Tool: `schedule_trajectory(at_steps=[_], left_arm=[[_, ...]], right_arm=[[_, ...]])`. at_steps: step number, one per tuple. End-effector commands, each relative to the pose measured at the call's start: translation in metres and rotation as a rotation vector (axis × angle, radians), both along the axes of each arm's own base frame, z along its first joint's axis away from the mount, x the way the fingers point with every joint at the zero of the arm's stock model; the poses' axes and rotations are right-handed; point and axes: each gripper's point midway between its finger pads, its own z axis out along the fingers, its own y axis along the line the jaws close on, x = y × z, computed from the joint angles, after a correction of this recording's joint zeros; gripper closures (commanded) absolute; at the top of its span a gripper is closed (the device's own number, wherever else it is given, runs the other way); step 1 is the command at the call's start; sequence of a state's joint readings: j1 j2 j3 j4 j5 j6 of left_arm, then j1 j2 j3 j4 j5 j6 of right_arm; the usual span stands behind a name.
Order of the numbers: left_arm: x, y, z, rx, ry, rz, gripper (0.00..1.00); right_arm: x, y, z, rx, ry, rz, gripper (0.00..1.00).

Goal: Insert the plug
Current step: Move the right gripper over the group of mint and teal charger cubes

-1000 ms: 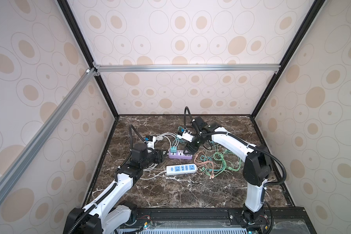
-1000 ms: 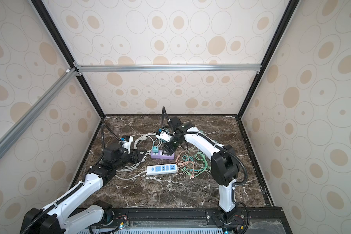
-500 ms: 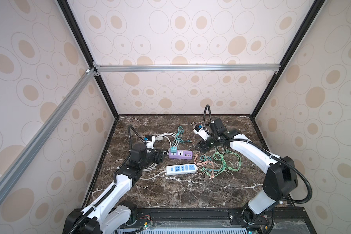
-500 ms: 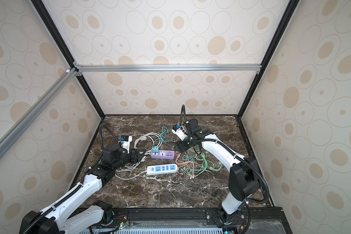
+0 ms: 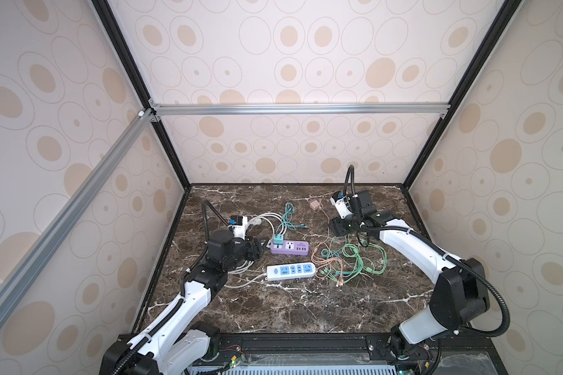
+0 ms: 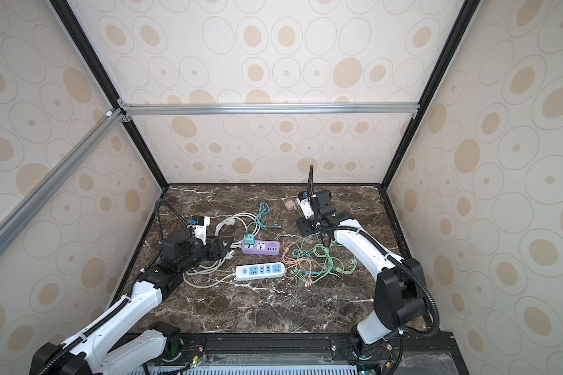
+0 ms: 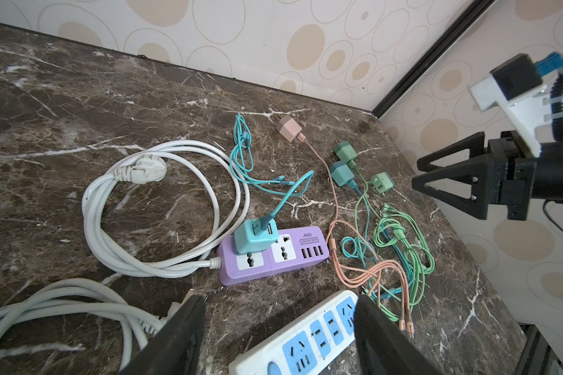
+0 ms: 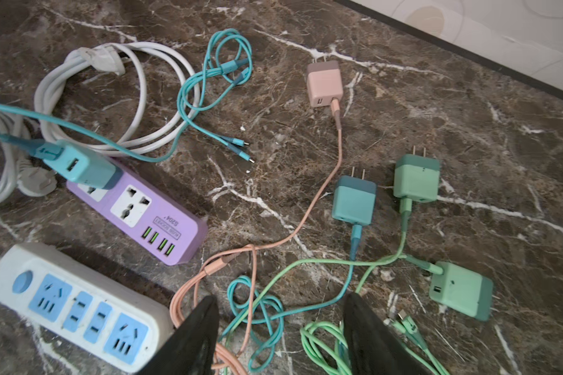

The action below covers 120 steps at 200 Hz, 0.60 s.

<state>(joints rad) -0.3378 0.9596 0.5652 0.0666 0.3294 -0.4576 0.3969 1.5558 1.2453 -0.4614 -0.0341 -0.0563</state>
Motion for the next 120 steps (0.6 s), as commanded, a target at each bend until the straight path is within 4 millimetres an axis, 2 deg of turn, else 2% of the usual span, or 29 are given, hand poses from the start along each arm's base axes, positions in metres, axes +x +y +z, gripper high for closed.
schedule_trajectory(at_steps=[1,27,99,111,114,120], left_arm=[[0.001,0.002,0.011,-0.002,-0.043,0.011,0.27],[0.000,0.004,0.013,-0.002,-0.048,0.019,0.26],[-0.004,0.010,0.021,0.012,-0.069,0.038,0.23],[-0.004,0.011,0.022,0.014,-0.070,0.042,0.22],[-0.005,0.011,0.021,0.013,-0.067,0.043,0.22],[-0.005,0.011,0.021,0.013,-0.066,0.043,0.22]], right_arm=[[0.012,-0.013,-0.002,-0.035,-0.020,-0.082,0.36],[0.016,-0.020,0.000,-0.030,-0.032,-0.121,0.36],[0.023,-0.067,-0.007,0.000,-0.019,-0.321,0.36],[0.022,-0.069,-0.009,0.011,-0.007,-0.342,0.36],[0.024,-0.079,-0.011,0.014,-0.002,-0.375,0.36],[0.025,-0.085,-0.012,0.022,0.004,-0.402,0.36]])
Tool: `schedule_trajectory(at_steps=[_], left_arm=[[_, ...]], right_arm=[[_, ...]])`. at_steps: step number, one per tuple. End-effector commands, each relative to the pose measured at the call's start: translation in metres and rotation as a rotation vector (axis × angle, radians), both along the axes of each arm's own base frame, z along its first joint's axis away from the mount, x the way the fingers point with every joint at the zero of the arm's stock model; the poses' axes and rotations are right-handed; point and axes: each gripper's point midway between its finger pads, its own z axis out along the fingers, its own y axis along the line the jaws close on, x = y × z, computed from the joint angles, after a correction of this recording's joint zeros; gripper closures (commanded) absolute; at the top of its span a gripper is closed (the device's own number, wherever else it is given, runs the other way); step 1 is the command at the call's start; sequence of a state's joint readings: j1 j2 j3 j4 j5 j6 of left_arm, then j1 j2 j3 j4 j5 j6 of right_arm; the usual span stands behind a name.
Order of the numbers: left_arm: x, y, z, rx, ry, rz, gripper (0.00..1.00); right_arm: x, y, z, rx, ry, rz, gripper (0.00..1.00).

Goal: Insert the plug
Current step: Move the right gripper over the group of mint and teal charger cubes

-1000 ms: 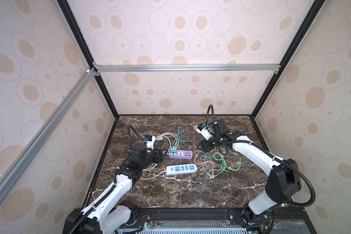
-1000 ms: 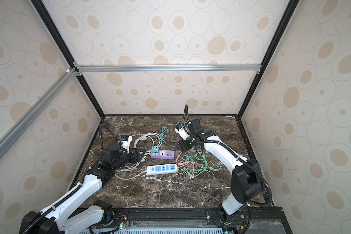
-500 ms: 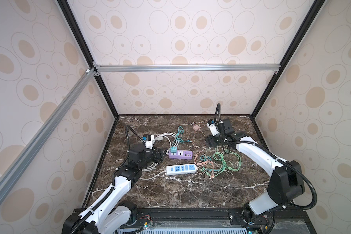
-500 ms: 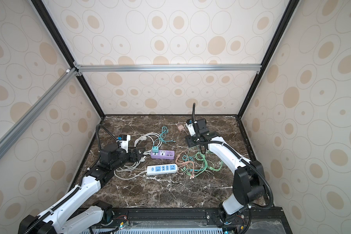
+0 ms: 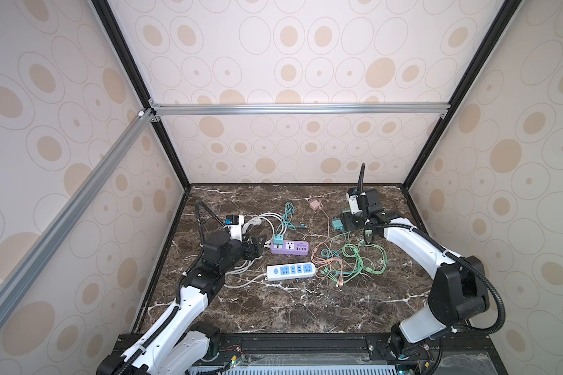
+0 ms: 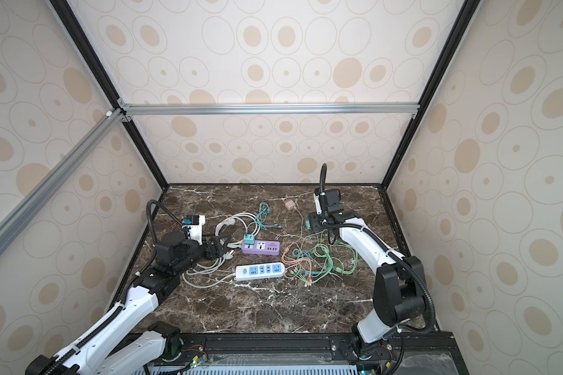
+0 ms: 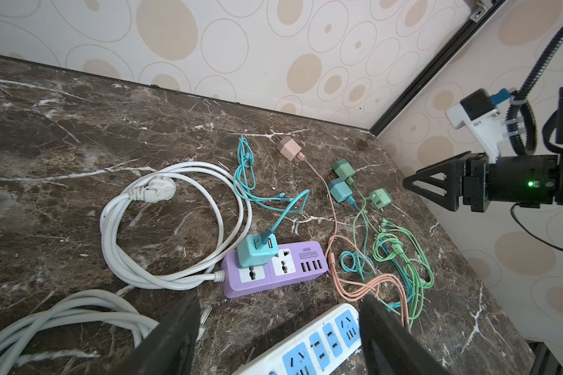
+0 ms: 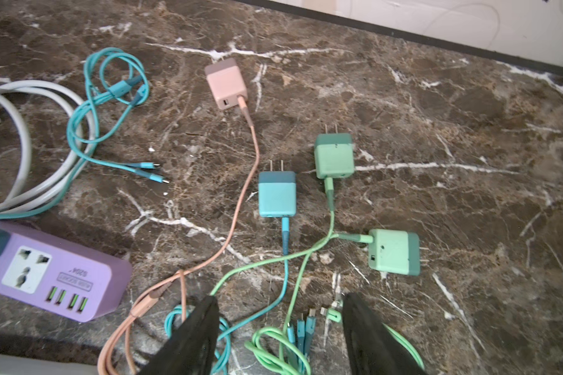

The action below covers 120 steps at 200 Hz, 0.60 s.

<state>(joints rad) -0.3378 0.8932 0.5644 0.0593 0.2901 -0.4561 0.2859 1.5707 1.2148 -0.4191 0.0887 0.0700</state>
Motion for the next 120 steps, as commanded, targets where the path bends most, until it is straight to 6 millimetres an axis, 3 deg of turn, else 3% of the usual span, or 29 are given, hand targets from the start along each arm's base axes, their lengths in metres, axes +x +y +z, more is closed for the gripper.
schedule_trajectory(at_steps=[1,34,78,120], left_arm=[[-0.002,0.003,0.002,0.016,-0.005,0.008,0.22],[-0.003,0.003,0.003,0.014,-0.002,0.009,0.22],[-0.005,0.005,0.006,0.010,-0.019,0.013,0.19],[-0.004,0.005,0.003,0.012,-0.017,0.017,0.19]], right_arm=[[0.001,-0.022,-0.002,0.035,0.004,-0.120,0.36],[0.004,-0.043,-0.014,0.066,0.024,-0.267,0.35],[0.011,-0.056,-0.026,0.097,0.040,-0.395,0.34],[0.010,-0.076,-0.053,0.096,0.102,-0.522,0.34]])
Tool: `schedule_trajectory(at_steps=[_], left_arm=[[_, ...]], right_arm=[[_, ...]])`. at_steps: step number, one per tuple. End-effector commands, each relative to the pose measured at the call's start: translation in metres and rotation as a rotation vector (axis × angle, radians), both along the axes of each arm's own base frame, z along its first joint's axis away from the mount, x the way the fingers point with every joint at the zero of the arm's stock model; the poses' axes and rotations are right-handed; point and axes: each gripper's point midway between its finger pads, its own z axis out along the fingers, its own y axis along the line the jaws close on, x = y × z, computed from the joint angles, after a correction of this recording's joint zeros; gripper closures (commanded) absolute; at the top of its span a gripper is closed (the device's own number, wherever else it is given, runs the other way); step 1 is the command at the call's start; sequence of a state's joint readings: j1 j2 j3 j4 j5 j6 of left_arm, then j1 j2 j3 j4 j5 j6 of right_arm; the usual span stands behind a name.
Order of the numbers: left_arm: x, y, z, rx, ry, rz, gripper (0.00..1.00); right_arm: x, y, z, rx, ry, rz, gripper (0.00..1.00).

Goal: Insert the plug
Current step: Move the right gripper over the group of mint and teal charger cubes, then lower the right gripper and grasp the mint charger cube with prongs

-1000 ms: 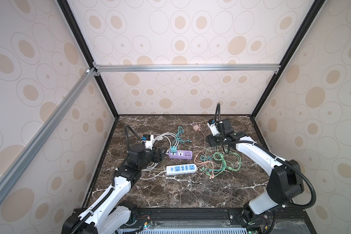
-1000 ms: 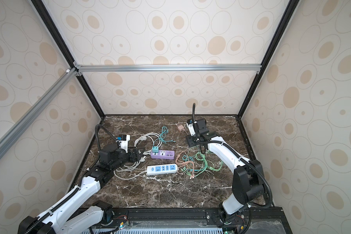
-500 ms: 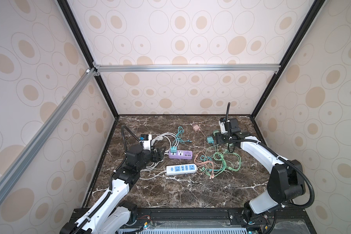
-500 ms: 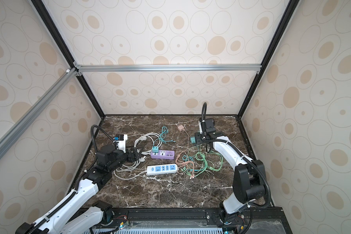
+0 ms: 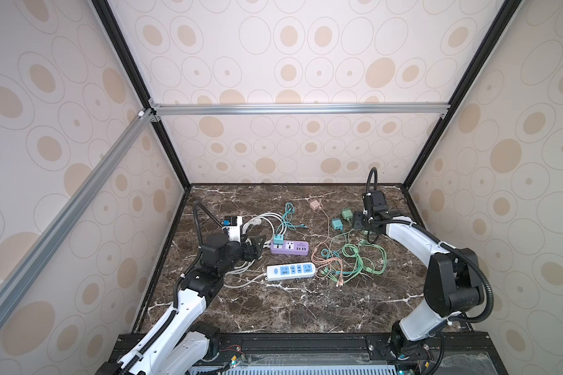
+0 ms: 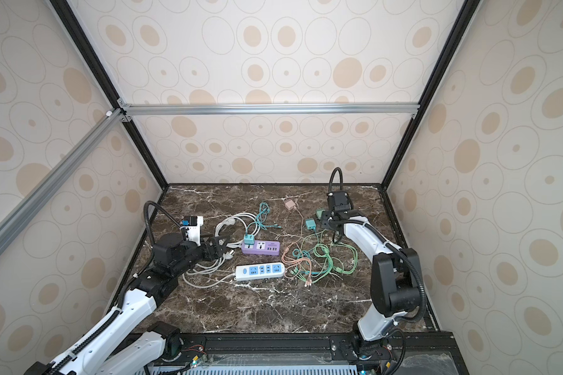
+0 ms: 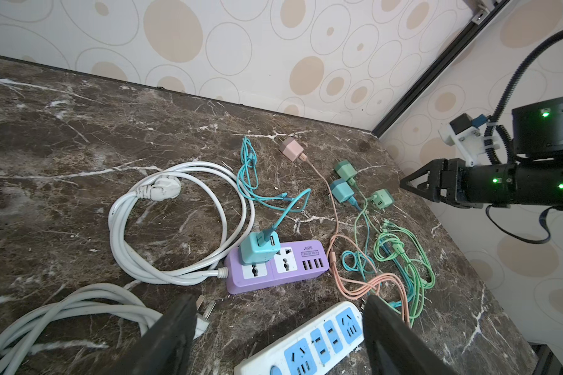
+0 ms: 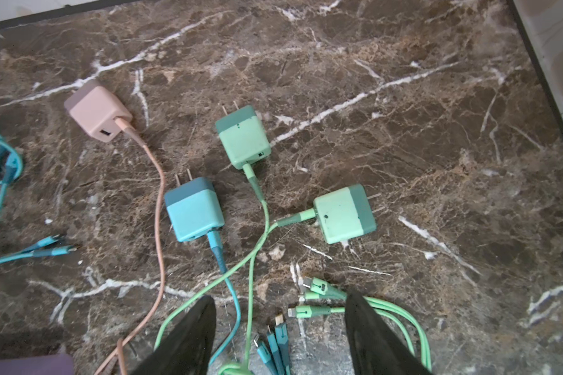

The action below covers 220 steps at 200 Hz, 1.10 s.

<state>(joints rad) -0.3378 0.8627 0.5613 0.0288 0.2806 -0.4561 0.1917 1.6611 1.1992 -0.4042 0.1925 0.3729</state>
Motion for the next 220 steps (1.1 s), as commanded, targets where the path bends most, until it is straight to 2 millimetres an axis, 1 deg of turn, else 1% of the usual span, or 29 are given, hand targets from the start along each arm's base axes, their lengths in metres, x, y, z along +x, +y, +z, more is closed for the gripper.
schedule_trajectory(at_steps=[1,35,49,97,127,185,220], left_arm=[[0.001,0.002,0.002,0.008,-0.018,0.009,0.19],[0.005,0.001,0.000,0.009,-0.017,0.014,0.19],[0.006,0.001,-0.001,0.004,-0.016,0.014,0.19],[0.004,0.005,-0.001,0.001,-0.027,0.036,0.19],[0.004,0.008,0.000,-0.001,-0.035,0.048,0.19],[0.005,0.008,0.000,-0.001,-0.040,0.051,0.18],[0.004,0.008,0.000,-0.005,-0.040,0.051,0.18]], right_arm=[[-0.002,-0.019,-0.014,0.013,0.037,-0.127,0.34],[0.004,-0.027,-0.026,0.090,0.026,-0.191,0.33],[0.009,-0.027,-0.030,0.123,0.024,-0.204,0.31],[0.020,-0.026,-0.045,0.165,0.027,-0.258,0.31],[0.020,-0.027,-0.051,0.195,0.010,-0.304,0.31],[0.016,-0.028,-0.064,0.233,0.018,-0.372,0.31],[0.016,-0.029,-0.066,0.239,0.012,-0.401,0.30]])
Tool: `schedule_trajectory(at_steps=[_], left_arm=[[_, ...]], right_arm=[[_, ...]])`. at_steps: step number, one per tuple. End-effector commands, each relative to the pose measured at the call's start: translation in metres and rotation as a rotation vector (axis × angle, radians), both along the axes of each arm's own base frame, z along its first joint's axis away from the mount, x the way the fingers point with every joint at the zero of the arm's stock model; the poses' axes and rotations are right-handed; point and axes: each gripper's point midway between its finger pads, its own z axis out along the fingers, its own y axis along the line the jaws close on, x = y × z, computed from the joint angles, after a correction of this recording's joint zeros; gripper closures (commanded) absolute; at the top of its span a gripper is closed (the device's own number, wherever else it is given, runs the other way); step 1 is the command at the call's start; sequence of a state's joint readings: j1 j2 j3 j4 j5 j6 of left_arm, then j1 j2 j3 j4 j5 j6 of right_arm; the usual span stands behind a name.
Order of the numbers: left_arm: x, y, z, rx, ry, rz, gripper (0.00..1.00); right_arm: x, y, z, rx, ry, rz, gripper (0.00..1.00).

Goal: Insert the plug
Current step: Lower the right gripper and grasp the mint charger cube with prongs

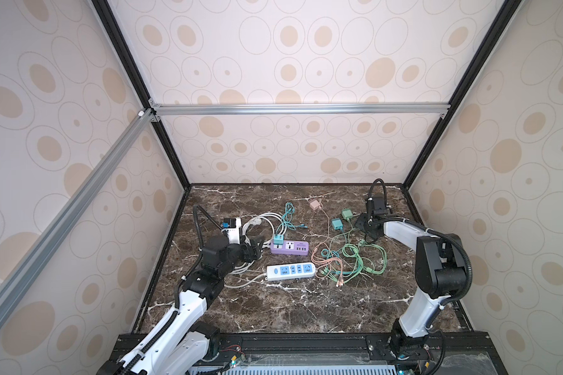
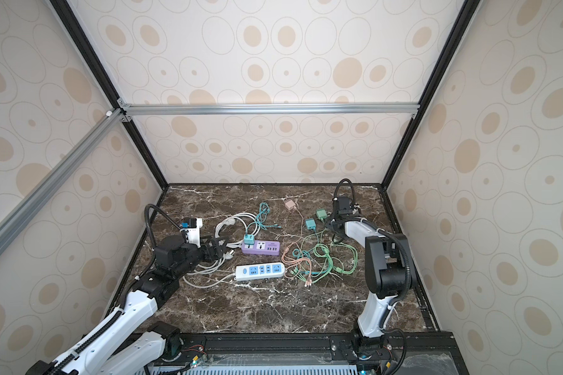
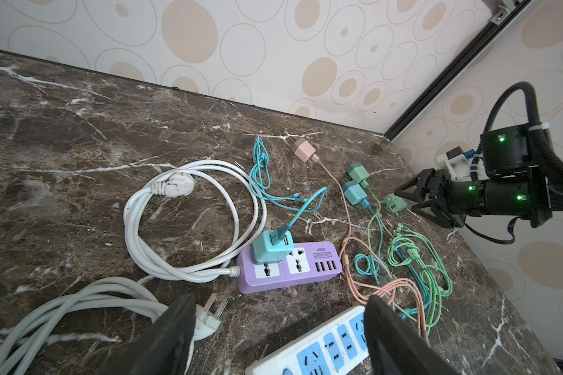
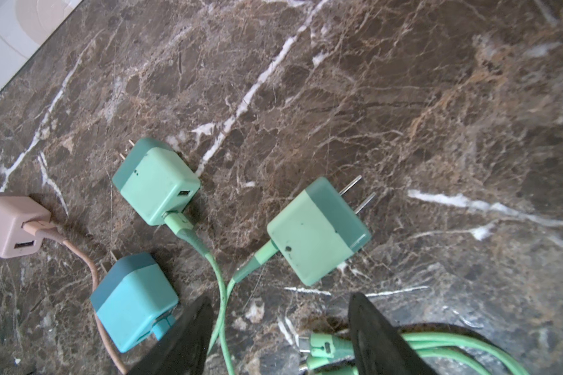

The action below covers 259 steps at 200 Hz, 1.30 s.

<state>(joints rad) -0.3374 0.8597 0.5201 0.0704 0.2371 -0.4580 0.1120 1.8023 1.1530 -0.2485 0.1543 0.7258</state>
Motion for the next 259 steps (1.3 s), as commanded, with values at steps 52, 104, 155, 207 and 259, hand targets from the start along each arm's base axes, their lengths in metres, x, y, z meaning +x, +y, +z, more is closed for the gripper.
schedule_trajectory(at_steps=[52,104,155,207,259], left_arm=[[-0.001,0.003,0.014,-0.018,-0.048,0.016,0.18],[-0.003,0.006,0.018,-0.022,-0.062,0.027,0.18],[-0.004,0.008,0.019,-0.020,-0.066,0.035,0.18],[-0.005,0.009,0.019,-0.017,-0.070,0.042,0.18],[-0.004,0.009,0.018,-0.015,-0.067,0.042,0.18]], right_arm=[[-0.003,-0.011,-0.018,0.000,0.025,-0.124,0.30],[-0.001,-0.015,-0.023,-0.002,0.026,-0.170,0.32],[0.006,-0.019,-0.028,-0.004,0.024,-0.211,0.33],[0.019,-0.021,-0.032,-0.005,0.027,-0.215,0.33],[0.027,-0.023,-0.035,-0.001,0.038,-0.214,0.32]])
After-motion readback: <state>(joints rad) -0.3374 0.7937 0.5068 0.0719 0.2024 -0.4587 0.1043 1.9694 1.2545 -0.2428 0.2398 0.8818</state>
